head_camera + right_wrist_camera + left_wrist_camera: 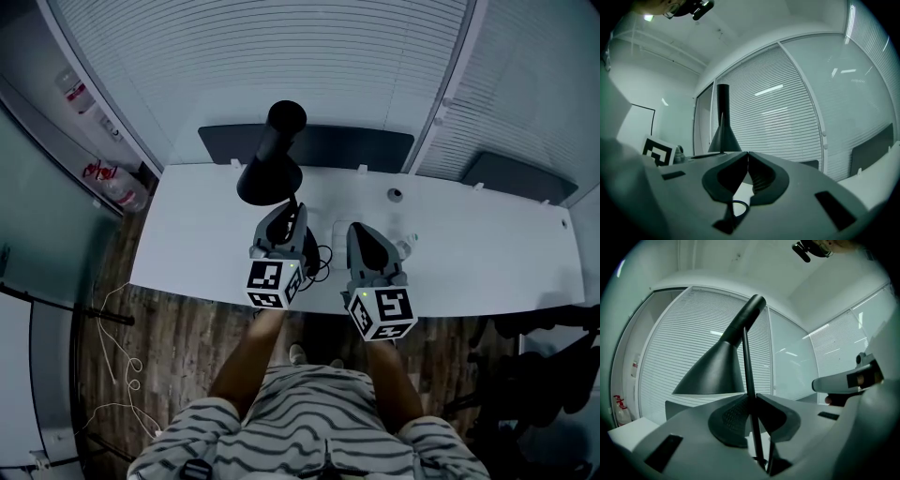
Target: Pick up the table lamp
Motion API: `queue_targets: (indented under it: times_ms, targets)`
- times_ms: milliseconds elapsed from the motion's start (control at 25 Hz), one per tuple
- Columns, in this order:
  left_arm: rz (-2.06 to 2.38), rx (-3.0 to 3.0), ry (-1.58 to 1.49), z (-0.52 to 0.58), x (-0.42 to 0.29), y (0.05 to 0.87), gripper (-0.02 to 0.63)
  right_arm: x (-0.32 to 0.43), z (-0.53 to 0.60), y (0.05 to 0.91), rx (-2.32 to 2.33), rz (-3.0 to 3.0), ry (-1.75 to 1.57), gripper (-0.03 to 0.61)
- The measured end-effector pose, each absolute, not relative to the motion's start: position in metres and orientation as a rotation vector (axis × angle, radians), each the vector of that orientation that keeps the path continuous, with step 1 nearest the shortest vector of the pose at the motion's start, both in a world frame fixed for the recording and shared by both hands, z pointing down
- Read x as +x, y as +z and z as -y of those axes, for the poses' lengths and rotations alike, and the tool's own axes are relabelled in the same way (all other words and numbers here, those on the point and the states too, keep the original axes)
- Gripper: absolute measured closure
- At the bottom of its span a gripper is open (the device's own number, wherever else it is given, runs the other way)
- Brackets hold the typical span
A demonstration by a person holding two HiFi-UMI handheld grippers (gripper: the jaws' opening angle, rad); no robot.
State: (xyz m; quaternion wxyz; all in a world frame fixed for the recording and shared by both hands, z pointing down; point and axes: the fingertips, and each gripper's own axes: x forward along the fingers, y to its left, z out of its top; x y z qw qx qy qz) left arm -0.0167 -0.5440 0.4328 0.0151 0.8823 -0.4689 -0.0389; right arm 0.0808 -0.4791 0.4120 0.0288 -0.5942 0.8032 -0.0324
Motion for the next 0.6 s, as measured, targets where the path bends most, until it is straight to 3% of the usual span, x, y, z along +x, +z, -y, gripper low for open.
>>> queue_targets:
  times_ms: [600]
  targets:
    - [1.484,2.738,-0.137,0.484,-0.022,0.399,0.561,0.063,0.461,0.399,-1.768,-2.496,-0.072,0.566]
